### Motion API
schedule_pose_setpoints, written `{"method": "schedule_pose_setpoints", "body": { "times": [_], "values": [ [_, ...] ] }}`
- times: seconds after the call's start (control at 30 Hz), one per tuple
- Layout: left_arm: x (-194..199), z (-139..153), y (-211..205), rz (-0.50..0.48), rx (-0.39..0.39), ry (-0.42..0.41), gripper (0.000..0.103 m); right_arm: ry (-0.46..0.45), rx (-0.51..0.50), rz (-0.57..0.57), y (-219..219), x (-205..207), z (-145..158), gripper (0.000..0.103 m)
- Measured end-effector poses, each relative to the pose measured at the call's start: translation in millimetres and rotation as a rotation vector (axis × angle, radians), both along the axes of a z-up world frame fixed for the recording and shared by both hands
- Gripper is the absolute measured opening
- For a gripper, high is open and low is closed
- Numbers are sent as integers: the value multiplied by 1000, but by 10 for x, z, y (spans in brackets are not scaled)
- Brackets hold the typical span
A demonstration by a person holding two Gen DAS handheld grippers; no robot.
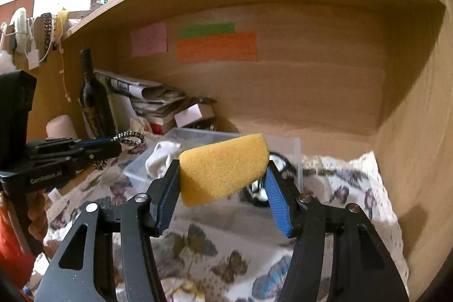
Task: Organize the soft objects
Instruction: 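Drop the braided cord into the clear box with the left tool while the right tool drops the sponge in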
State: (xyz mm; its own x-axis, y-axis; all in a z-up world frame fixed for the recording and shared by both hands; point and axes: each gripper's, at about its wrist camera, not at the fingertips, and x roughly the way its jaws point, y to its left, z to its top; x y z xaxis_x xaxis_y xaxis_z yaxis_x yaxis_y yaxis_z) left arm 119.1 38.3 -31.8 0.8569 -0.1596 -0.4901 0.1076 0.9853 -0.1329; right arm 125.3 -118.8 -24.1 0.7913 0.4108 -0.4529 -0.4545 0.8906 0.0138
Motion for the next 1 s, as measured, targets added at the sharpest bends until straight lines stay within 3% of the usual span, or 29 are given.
{"method": "schedule_pose_setpoints", "body": {
  "times": [0.37,0.77,1.0],
  "values": [
    [552,-101,-87,-48,-35,70,14,66,-50,-40,62,450,-132,54],
    [927,-509,-261,-80,10,200,15,202,-98,-48,82,722,-490,54],
    [985,-629,-265,-65,29,236,37,229,-105,-43,77,725,-525,61]
  ]
}}
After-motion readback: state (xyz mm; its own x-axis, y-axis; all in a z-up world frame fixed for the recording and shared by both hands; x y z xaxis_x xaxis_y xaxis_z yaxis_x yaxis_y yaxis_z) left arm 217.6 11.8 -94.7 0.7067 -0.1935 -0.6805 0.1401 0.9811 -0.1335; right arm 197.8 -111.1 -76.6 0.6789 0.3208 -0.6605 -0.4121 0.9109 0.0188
